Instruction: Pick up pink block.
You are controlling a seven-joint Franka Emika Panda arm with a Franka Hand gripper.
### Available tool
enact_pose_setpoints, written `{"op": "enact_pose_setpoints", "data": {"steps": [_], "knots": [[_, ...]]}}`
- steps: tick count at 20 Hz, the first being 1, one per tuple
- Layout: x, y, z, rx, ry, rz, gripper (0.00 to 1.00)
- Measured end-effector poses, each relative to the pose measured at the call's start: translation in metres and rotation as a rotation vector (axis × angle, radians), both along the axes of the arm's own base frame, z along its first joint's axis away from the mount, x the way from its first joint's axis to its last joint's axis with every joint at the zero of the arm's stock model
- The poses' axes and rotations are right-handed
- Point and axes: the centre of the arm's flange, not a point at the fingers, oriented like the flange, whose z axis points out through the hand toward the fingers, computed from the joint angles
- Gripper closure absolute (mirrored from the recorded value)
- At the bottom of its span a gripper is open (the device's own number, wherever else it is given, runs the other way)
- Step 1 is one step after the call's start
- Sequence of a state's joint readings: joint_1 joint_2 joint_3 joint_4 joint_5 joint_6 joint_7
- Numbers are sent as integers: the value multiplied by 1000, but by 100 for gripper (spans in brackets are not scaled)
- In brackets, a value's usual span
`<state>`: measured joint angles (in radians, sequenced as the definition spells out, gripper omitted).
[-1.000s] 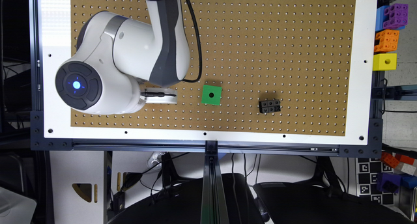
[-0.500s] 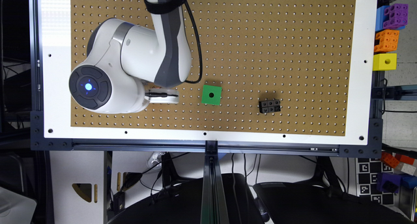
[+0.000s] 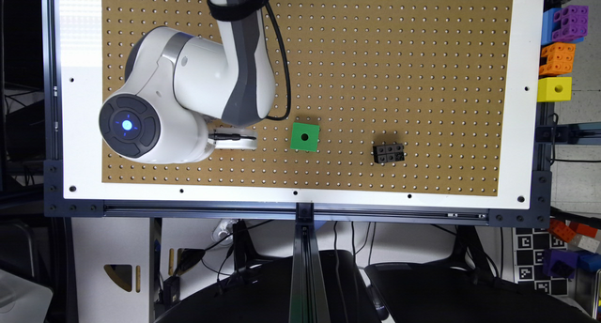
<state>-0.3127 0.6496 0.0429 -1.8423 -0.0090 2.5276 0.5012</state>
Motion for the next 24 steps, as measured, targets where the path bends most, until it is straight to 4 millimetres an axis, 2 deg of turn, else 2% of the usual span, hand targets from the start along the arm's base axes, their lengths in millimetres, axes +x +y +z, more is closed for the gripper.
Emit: {"op": "enact_pose_setpoints", "data": {"steps": [5,8,24], "knots": [[0,0,2,0,0,-1,100],[1,-1,13,-1,1,-1,100],[-1,-1,104,-6,7,1,100]]}}
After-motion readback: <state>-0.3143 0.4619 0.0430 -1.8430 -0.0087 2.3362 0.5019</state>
